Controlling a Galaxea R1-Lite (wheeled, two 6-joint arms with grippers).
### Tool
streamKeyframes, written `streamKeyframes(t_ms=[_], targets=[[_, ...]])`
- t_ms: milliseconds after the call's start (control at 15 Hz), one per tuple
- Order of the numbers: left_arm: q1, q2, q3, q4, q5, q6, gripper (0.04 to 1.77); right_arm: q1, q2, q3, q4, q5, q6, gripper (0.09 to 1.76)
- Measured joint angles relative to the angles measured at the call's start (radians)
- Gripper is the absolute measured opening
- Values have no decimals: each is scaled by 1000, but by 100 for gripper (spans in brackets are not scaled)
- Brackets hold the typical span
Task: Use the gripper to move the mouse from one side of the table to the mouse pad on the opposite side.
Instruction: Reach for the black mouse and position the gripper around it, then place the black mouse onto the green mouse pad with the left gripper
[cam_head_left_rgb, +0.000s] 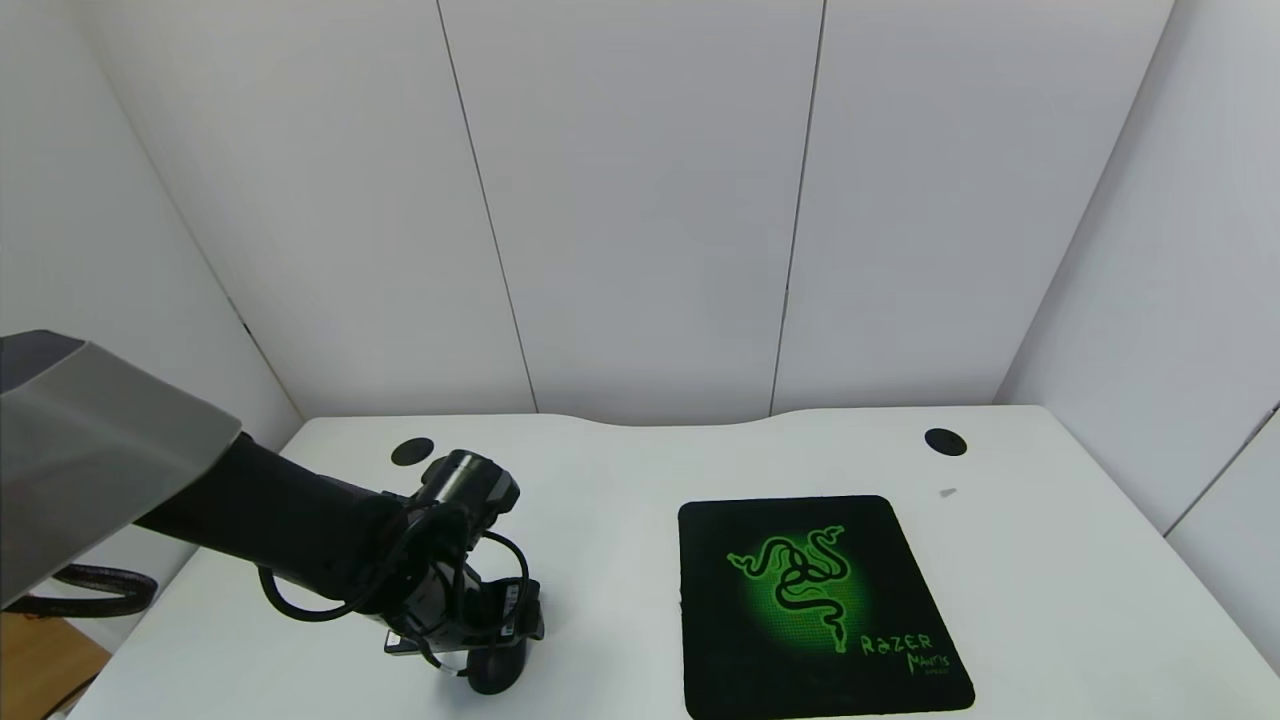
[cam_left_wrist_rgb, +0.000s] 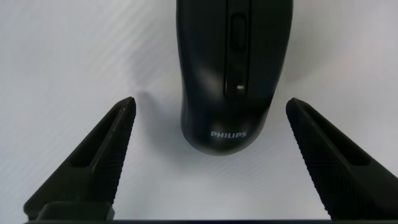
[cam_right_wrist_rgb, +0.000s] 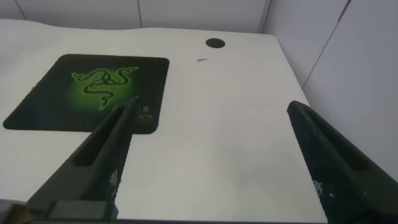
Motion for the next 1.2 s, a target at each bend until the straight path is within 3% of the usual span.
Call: streamKeyframes(t_ms=[133,333,467,1200], targets=[[-3,8,5,-36,22,-5,163,0,0,0,0,0,0,171],[-10,16,8,-40,26,-6,112,0,0,0,0,-1,0,171],[-10,18,8,-40,25,-6,95,0,0,0,0,0,0,171],[-11,14,5,-27,27,-8,91,0,0,0,0,-1,0,171]])
